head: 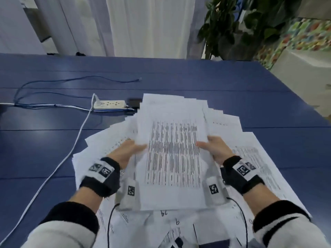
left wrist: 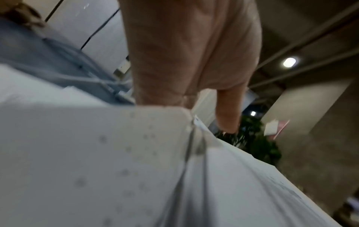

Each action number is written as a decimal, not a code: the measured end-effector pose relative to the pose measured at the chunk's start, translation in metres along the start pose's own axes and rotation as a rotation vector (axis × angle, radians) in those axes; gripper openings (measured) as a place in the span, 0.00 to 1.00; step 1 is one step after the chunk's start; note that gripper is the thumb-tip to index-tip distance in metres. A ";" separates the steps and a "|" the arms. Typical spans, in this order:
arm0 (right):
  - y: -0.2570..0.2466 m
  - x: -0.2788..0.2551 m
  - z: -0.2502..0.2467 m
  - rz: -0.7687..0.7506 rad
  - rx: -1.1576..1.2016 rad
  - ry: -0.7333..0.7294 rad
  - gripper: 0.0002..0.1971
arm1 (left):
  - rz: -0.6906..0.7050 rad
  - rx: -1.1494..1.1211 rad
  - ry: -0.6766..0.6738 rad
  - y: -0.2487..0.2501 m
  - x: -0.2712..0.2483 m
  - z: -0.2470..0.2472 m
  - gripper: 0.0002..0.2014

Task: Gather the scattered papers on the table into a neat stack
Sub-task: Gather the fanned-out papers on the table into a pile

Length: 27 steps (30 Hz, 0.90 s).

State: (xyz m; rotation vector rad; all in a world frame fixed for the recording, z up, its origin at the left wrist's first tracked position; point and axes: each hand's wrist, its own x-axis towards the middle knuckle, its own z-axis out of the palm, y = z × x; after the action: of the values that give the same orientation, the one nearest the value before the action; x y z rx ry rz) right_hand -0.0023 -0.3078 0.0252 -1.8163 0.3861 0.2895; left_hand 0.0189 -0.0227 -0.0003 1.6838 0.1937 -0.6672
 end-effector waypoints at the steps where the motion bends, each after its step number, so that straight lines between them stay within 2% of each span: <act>1: 0.019 -0.004 0.004 0.077 -0.027 -0.005 0.21 | -0.085 0.016 -0.028 -0.022 0.003 0.006 0.20; 3: 0.053 -0.011 0.011 0.209 -0.095 -0.028 0.25 | -0.175 0.050 -0.060 -0.056 0.000 0.022 0.24; 6: 0.074 -0.018 0.019 0.290 -0.134 -0.026 0.27 | -0.121 0.087 -0.105 -0.081 -0.010 0.047 0.28; 8: 0.073 -0.018 0.023 0.308 -0.126 -0.042 0.31 | -0.101 0.007 -0.133 -0.078 -0.017 0.060 0.31; 12: 0.066 -0.012 0.019 0.240 -0.115 0.070 0.30 | -0.103 -0.028 -0.034 -0.072 -0.009 0.055 0.27; 14: 0.063 -0.012 0.018 0.199 -0.146 0.093 0.26 | -0.095 0.022 0.000 -0.070 -0.006 0.051 0.25; 16: 0.062 -0.011 0.016 0.130 -0.168 0.107 0.20 | -0.081 0.069 0.091 -0.070 -0.004 0.050 0.23; 17: 0.062 -0.010 0.011 0.091 -0.170 0.156 0.17 | -0.072 0.083 0.151 -0.072 -0.002 0.049 0.23; 19: 0.067 -0.005 -0.012 0.050 -0.181 0.345 0.17 | -0.087 0.068 0.256 -0.077 0.000 0.039 0.23; 21: 0.081 -0.001 -0.044 0.131 -0.313 0.506 0.22 | -0.119 0.005 0.323 -0.083 0.002 0.026 0.24; 22: 0.092 0.000 -0.057 0.215 -0.435 0.530 0.24 | -0.130 -0.033 0.347 -0.087 0.002 0.020 0.24; 24: 0.108 0.001 -0.073 0.361 -0.655 0.471 0.26 | -0.145 -0.097 0.374 -0.089 0.003 0.016 0.23; 27: 0.114 0.003 -0.066 0.345 -0.728 0.347 0.22 | -0.150 -0.154 0.346 -0.090 0.009 0.020 0.21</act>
State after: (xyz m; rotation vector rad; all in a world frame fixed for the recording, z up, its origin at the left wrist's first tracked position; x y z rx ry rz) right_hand -0.0455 -0.3999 -0.0584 -2.5227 0.9340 0.3847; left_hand -0.0229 -0.0224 -0.0826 1.6365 0.6073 -0.4528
